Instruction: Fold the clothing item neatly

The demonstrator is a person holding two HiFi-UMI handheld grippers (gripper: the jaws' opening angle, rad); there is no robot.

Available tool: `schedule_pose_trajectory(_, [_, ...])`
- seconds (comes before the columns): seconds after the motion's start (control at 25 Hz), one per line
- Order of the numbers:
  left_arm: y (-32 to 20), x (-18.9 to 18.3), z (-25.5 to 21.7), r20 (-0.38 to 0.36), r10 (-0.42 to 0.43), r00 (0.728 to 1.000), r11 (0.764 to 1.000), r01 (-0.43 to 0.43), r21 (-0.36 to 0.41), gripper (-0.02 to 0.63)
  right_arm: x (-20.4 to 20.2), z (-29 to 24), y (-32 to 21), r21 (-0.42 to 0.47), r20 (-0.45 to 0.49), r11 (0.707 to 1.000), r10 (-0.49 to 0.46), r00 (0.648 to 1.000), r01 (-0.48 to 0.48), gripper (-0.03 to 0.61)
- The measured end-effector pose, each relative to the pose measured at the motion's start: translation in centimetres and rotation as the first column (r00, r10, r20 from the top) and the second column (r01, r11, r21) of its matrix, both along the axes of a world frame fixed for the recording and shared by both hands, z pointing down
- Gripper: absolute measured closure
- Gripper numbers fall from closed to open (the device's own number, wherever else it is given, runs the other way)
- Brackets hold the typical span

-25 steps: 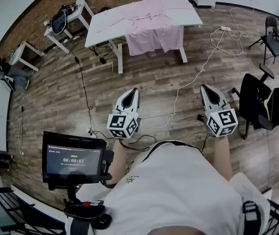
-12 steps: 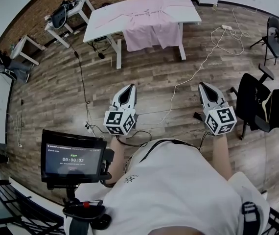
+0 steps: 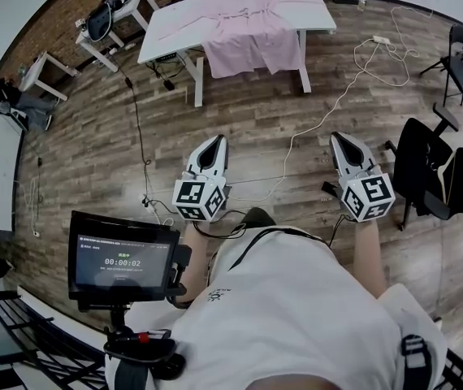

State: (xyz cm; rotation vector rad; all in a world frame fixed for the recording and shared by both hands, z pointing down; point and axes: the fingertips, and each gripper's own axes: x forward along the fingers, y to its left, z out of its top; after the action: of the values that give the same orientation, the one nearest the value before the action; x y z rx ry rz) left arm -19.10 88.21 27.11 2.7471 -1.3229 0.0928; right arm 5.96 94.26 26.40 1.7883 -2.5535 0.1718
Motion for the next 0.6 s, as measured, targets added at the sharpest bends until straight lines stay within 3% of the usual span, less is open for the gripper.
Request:
schedule_pose_trajectory(0.2, [-0.8,-0.6,0.1,-0.016,-0.008,1.0,1.0,0.009,0.007,0.612,-0.3,0.2,-0.5,-0.002,-0.014,1.0,-0.005,1.0,0.005,0.577])
schedule_pose_trajectory(0.6, [-13.3,2.0,2.1,-0.016,0.038,0.999,0.999,-0.039,-0.026,0.612,1.9,1.3,-11.8,-0.037,-0.032,0.999,0.034,0.999,-0.035,0.577])
